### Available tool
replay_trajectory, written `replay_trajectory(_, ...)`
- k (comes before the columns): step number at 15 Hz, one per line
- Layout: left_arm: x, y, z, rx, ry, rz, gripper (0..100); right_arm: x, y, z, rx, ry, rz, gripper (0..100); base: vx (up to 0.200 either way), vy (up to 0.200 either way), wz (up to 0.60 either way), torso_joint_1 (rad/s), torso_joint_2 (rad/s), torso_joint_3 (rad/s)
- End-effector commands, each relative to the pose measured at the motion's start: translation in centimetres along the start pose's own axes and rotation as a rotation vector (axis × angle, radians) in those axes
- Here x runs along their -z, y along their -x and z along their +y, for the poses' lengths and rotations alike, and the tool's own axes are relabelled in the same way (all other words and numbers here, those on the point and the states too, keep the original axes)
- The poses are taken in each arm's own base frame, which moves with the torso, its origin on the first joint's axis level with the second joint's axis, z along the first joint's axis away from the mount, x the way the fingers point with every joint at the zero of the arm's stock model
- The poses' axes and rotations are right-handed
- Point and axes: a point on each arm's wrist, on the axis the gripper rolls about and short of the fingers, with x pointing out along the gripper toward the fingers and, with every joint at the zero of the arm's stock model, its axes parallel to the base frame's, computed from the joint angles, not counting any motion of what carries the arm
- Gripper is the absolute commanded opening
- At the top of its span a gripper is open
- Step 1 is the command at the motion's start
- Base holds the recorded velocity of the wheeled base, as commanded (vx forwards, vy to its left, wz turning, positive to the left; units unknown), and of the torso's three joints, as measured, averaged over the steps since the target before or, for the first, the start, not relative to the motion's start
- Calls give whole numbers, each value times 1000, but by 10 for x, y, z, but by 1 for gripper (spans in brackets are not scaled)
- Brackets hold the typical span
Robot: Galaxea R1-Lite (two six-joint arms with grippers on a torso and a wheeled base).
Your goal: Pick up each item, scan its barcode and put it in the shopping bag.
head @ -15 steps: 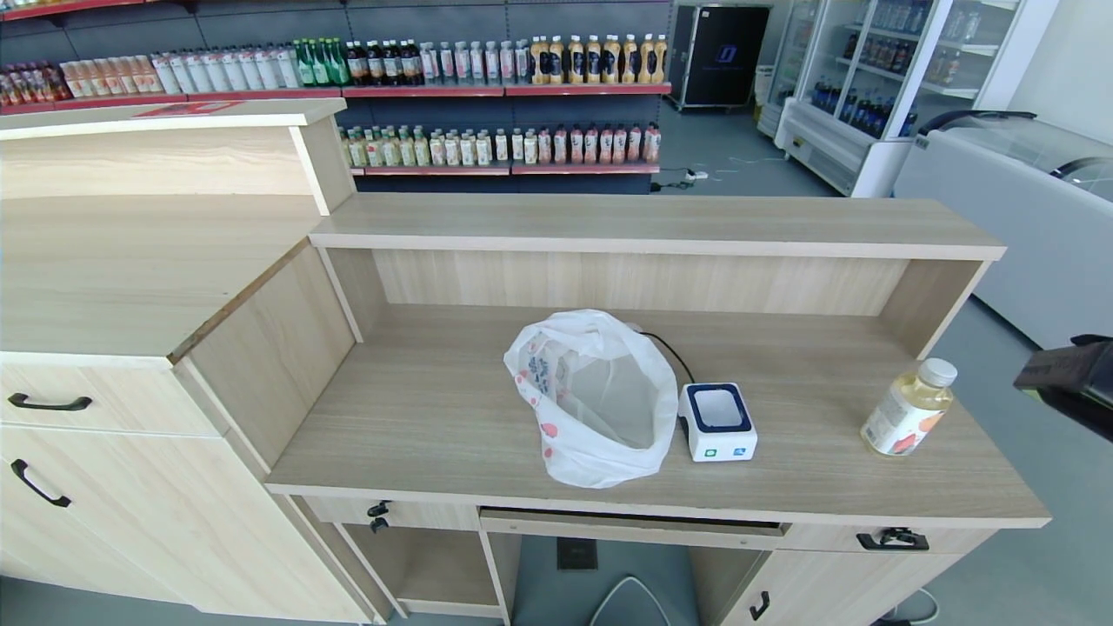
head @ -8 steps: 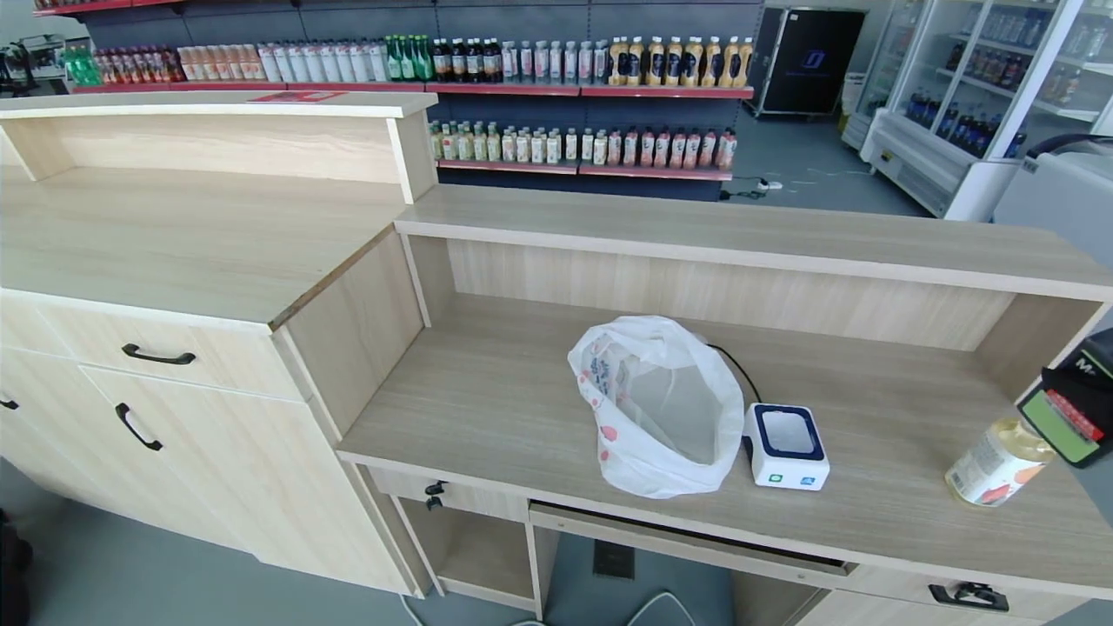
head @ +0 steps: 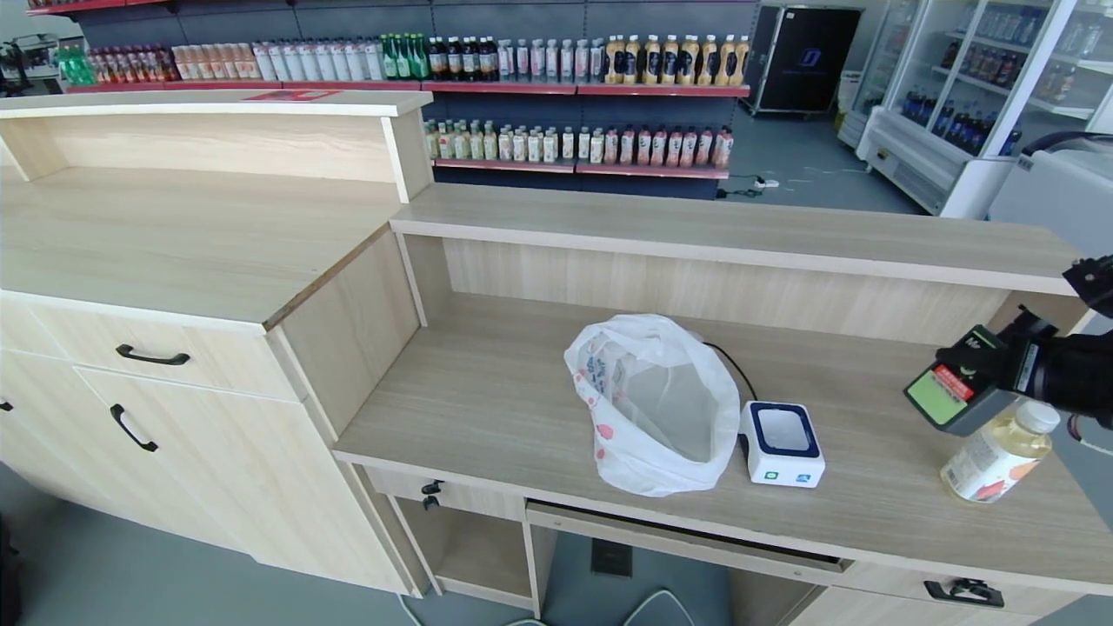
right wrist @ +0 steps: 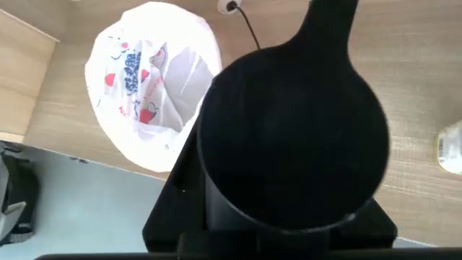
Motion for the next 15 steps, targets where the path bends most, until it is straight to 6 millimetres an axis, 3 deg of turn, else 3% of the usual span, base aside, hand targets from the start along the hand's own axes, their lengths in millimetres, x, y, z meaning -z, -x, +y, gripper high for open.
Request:
replay_trajectory(1,0,0,0,-1,0,0,100,1,-37,-43,-63,-46,34,0,0,0,0,0,0,0)
replay_trajectory(6,0,0,0,-1,0,0,100,18,-63,-55,-226,59,49,0,0,0,0,0,0,0)
replay_trajectory(11,0,0,0,-1,0,-2,100,28,-75,-36,-325,109,87,0,0,0,0,0,0,0)
replay_trajectory(15,0,0,0,-1,0,0,100,44,-88,-42,-332,172,121,0,0,0,0,0,0,0)
